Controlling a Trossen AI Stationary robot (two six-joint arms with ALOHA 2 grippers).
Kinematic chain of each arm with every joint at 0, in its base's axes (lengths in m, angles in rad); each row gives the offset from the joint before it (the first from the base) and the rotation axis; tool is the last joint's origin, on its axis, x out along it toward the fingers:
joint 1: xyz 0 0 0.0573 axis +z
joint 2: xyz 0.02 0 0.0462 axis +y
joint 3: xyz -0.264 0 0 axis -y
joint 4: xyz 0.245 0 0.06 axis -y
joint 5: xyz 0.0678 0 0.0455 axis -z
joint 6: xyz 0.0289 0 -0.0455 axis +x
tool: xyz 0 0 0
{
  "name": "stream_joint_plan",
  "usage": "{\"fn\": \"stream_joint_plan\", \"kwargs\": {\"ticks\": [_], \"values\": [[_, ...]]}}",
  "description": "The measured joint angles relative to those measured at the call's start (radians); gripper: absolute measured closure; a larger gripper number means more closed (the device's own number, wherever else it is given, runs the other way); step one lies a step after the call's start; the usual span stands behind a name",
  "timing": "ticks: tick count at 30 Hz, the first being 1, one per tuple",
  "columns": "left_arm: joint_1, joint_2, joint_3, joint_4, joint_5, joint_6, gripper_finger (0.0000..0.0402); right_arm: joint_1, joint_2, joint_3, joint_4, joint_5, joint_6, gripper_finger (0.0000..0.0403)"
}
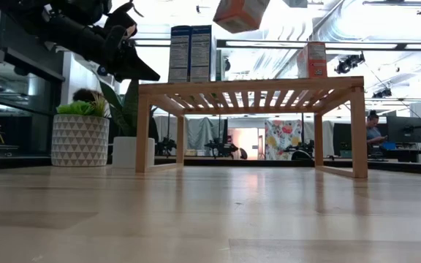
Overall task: Stack cereal on shelf
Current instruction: Put the orange cereal box on the shelf aligned with the other orange cereal box
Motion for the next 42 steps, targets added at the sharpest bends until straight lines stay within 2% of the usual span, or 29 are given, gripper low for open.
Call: {"fn": "stream_joint_plan", "kwargs": {"ticks": [8,13,17,24,29,35,42], "values": [[-0.003,0.0,0.0,-0.009,0.001,-0.013,0.0402,-0.039,-0.107,-0.02,0.004,0.077,-0.087,0.0238],[-0.009,0.0,0.0,-0.01,0.003,-0.014,0.0402,-0.032,-0.201,-0.139,0.01,0.033,-0.091,0.0238],[-0.009,0.0,0.0,-0.01,0.006,-0.016,0.0401,-0.017,-0.328,-0.325,0.008,-0.008,0.004,0.0238],[-0.009,0.0,0.0,-0.009,0.007,-0.015,0.0401,0.015,-0.59,-0.621,0.005,-0.081,0.341,0.0238],[-0.009,0.0,0.0,0.007,0.007,-0.001,0.0402,0.011,-0.72,-0.747,0.004,-0.036,0.466,0.0238],[-0.009,0.0,0.0,0.046,0.008,0.013,0.0401,-0.073,-0.779,-0.811,0.004,-0.026,0.443,0.0238],[-0.009,0.0,0.0,0.052,0.008,0.058,0.0402,-0.24,-0.746,-0.777,0.007,-0.039,0.258,0.0238]]}}
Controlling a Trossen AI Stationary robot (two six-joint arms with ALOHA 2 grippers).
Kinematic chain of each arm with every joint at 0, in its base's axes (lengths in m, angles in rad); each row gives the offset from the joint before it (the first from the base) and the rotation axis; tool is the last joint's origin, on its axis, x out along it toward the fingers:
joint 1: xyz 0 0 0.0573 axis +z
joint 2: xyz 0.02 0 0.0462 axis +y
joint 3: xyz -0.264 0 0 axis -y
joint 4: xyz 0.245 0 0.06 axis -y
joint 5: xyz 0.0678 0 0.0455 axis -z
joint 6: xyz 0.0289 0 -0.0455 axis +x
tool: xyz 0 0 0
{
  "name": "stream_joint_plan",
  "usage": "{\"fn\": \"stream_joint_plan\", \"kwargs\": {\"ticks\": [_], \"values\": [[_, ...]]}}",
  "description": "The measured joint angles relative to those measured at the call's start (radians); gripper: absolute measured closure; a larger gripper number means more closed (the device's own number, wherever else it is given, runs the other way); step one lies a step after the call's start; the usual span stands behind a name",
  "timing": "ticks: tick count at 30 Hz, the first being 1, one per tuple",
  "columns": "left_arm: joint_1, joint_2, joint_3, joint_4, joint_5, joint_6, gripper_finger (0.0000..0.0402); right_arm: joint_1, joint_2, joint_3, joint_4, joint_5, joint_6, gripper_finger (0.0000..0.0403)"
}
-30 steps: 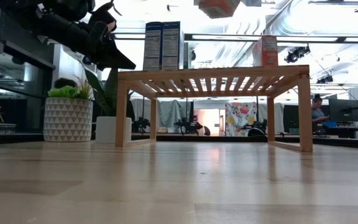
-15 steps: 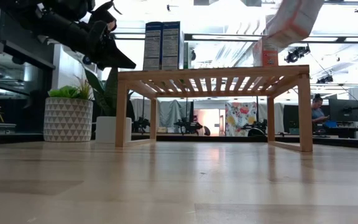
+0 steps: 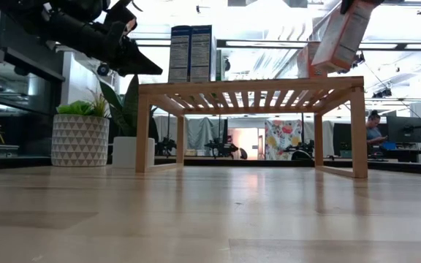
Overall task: Stack cereal on shelf
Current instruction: Put the orange cereal box on the shelf aligned with the other orange cereal box
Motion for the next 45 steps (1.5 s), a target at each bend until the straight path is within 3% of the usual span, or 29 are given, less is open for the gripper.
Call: {"fn": "stream_joint_plan", "kwargs": {"ticks": [7,15,45], "values": [[0.0,0.0,0.0,0.0,0.0,0.0,0.0401,-0.114,0.044,0.007,0.0,-0.092,-0.113,0.0238],[0.0,0.0,0.0,-0.003,0.0,-0.003,0.0401,-0.197,0.081,0.007,-0.001,-0.112,-0.183,0.0238],[0.0,0.0,0.0,-0.014,0.0,-0.003,0.0401,-0.204,0.085,0.0,0.019,-0.078,-0.158,0.0238]]}}
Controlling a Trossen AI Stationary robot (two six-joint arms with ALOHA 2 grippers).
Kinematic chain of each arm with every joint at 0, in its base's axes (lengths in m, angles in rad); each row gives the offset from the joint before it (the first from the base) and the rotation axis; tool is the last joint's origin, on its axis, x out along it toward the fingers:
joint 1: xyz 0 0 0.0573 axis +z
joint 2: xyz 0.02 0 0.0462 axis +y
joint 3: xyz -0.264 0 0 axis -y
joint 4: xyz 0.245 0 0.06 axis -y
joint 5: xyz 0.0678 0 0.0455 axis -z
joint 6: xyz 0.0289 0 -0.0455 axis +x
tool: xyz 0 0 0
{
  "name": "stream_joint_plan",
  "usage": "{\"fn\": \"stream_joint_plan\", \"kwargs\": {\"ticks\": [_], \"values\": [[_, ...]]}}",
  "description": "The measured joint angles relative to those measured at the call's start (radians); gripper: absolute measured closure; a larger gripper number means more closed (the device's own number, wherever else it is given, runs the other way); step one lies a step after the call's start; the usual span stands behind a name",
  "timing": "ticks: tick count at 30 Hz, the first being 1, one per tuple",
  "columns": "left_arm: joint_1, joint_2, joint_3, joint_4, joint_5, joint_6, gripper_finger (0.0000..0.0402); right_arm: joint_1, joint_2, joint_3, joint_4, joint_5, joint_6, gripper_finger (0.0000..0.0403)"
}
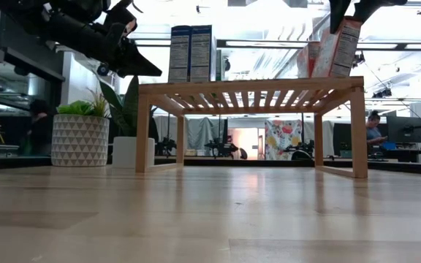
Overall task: Stack cereal on shelf
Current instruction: Put the orange cereal box on the shelf aligned with the other orange cereal box
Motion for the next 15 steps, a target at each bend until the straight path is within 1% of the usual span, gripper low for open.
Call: {"fn": "stream_joint_plan", "kwargs": {"ticks": [5,15], "values": [[0.0,0.0,0.0,0.0,0.0,0.0,0.0401,0.0,0.0,0.0,0.0,-0.043,-0.008,0.0238],[0.0,0.0,0.0,0.0,0.0,0.0,0.0401,0.0,0.0,-0.001,0.007,-0.043,-0.027,0.0238]]}}
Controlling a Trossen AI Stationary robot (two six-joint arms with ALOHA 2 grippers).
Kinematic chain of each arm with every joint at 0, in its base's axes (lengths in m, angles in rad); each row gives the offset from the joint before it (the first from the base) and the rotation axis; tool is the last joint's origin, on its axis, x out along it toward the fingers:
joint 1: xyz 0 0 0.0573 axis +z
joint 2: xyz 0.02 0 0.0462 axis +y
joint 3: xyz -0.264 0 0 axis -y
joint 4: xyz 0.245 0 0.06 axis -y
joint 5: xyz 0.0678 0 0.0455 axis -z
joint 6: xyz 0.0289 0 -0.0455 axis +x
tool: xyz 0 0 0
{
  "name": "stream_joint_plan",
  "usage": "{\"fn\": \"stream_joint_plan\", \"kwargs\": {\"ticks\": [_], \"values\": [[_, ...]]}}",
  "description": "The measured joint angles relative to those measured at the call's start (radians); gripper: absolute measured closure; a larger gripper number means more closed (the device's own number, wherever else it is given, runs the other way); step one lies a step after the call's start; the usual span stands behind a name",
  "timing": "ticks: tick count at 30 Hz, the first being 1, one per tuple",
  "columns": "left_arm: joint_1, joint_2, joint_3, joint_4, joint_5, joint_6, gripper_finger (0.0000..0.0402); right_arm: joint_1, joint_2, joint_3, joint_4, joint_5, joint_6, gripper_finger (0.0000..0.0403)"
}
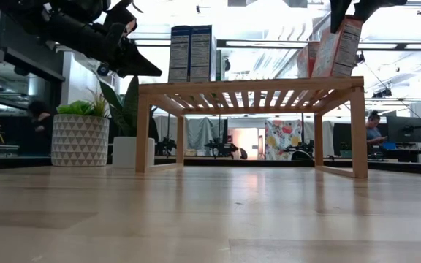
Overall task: Stack cereal on shelf
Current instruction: Put the orange cereal box on the shelf aligned with the other orange cereal box
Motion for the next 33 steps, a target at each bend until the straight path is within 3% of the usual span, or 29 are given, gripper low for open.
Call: {"fn": "stream_joint_plan", "kwargs": {"ticks": [8,22,33], "values": [[0.0,0.0,0.0,0.0,0.0,0.0,0.0401,0.0,0.0,0.0,0.0,-0.001,-0.007,0.023],[0.0,0.0,0.0,0.0,0.0,0.001,0.0401,0.0,0.008,0.0,0.028,0.001,0.003,0.0135],[0.0,0.0,0.0,0.0,0.0,0.001,0.0402,0.0,0.008,0.0,0.024,-0.038,0.03,0.013]]}}
